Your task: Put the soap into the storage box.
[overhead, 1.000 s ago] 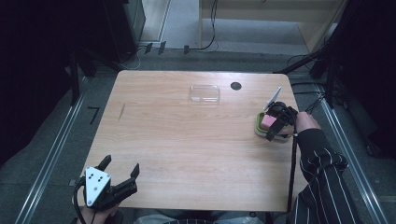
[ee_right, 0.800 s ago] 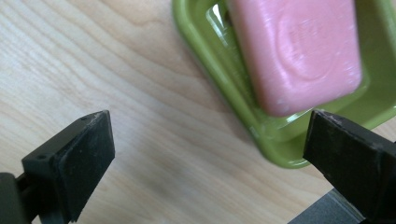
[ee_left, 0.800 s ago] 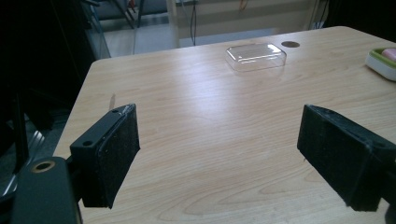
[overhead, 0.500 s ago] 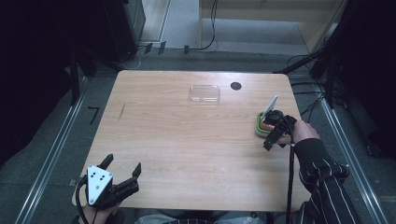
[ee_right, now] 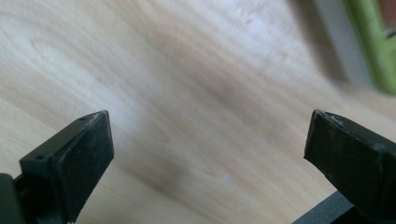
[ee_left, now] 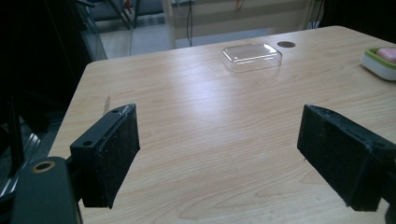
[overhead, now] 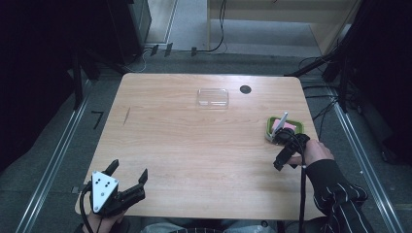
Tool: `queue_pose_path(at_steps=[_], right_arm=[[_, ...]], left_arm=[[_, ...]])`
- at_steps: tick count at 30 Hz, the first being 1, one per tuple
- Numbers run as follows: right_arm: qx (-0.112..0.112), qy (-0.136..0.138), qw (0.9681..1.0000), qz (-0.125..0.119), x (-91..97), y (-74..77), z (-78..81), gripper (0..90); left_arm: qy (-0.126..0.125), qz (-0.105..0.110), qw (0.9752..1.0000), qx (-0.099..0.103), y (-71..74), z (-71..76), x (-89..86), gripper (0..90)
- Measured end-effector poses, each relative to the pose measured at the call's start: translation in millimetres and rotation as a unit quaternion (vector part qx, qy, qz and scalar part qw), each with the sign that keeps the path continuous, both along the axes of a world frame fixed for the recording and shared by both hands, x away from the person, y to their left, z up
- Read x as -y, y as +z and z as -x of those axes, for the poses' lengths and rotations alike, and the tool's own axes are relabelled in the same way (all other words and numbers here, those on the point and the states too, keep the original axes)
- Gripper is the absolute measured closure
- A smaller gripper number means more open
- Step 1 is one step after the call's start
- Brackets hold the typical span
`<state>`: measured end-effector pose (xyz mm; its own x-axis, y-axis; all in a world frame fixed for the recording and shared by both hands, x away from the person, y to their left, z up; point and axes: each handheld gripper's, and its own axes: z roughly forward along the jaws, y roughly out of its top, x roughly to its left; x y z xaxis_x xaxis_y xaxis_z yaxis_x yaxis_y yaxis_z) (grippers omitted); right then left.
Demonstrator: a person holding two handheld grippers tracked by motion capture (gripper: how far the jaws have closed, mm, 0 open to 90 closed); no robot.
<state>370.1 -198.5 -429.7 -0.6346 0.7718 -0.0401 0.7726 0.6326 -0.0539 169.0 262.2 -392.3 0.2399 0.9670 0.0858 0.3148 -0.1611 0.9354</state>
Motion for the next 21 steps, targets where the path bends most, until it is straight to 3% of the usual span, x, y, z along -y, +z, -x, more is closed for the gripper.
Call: queue_pose_path(at_steps=[12, 21], right_arm=[[-0.013, 0.008, 0.9999, 0.008, 0.8, -11.0, 28.5, 2.0], [-0.004, 0.017, 0.9998, 0.004, 2.2, -14.7, 49.3, 2.0]], left_arm=[[-0.002, 0.000, 1.0000, 0.000, 0.0, -1.1, 1.1, 13.4], [-0.002, 0.000, 1.0000, -0.001, -0.4, -3.1, 2.0, 13.3]])
